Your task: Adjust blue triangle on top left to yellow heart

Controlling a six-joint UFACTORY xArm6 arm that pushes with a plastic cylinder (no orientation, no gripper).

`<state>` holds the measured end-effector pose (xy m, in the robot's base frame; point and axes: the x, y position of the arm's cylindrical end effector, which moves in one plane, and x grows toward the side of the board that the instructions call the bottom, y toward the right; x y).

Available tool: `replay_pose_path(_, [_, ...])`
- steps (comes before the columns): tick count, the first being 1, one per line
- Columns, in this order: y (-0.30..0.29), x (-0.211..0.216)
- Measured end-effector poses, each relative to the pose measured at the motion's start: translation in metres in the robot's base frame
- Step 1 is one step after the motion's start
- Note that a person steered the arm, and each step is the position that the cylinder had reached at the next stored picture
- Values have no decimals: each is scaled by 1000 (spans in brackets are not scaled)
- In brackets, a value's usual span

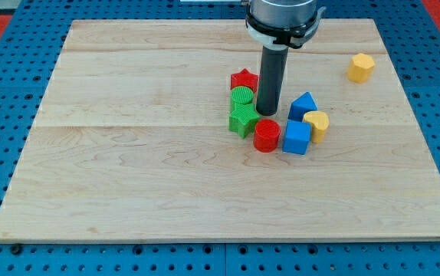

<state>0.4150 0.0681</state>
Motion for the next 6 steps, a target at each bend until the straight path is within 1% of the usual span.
replay_pose_path(5, [3,0])
replay_pose_path(6, [5,-5])
